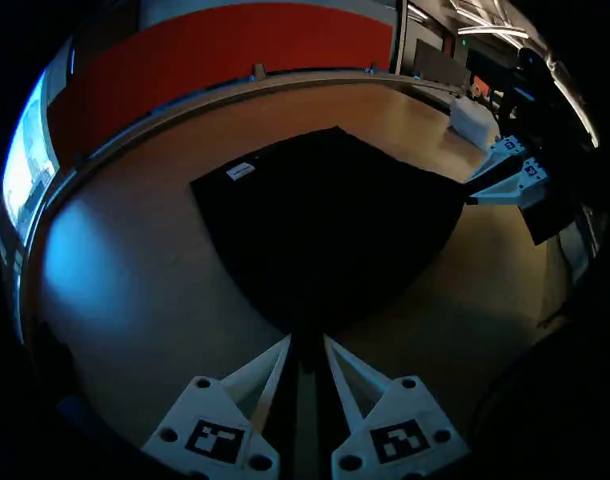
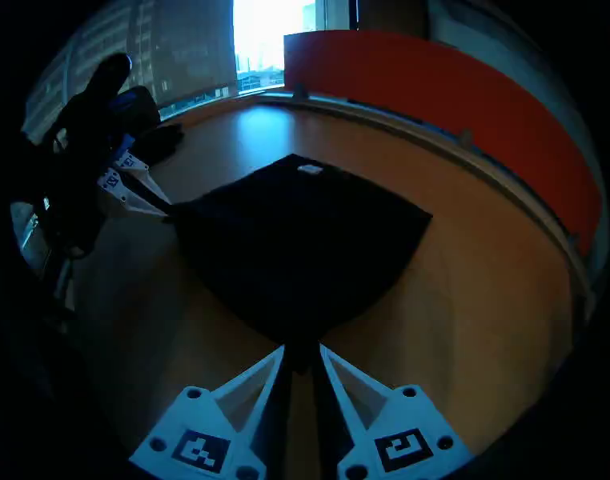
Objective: Fold towel
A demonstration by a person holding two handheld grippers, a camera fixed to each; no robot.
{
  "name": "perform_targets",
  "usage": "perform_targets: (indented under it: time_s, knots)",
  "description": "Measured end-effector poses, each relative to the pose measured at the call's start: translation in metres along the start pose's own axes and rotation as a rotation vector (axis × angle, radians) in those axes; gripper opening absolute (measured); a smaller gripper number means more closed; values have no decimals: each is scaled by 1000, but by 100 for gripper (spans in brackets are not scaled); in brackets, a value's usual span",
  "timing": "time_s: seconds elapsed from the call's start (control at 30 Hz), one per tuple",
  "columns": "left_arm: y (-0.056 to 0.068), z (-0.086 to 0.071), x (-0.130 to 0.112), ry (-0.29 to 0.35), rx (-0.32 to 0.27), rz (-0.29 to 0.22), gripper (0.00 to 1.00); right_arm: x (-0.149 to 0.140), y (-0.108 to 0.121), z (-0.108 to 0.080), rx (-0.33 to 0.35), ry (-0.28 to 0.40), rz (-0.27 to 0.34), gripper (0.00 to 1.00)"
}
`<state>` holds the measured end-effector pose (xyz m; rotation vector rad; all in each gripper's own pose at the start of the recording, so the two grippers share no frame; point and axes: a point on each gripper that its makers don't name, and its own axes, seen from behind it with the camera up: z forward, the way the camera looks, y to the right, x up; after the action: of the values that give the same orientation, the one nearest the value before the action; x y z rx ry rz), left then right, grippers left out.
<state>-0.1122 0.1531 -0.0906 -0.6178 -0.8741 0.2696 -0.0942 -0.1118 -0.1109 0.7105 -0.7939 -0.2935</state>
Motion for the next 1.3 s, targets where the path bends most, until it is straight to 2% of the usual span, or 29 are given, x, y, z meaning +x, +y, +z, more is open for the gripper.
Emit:
perform_targets:
  time_s: [0.17, 0.67, 1.3]
  knots:
    - [3, -16, 9, 5, -4, -15, 12, 14, -2, -15, -4, 28, -6, 16]
    - [10, -69, 41, 51, 2, -15, 12, 47, -8, -64, -5, 86, -31, 16]
    - [26, -109, 53, 75, -19, -32, 12, 64, -21, -104, 12, 108, -49, 16]
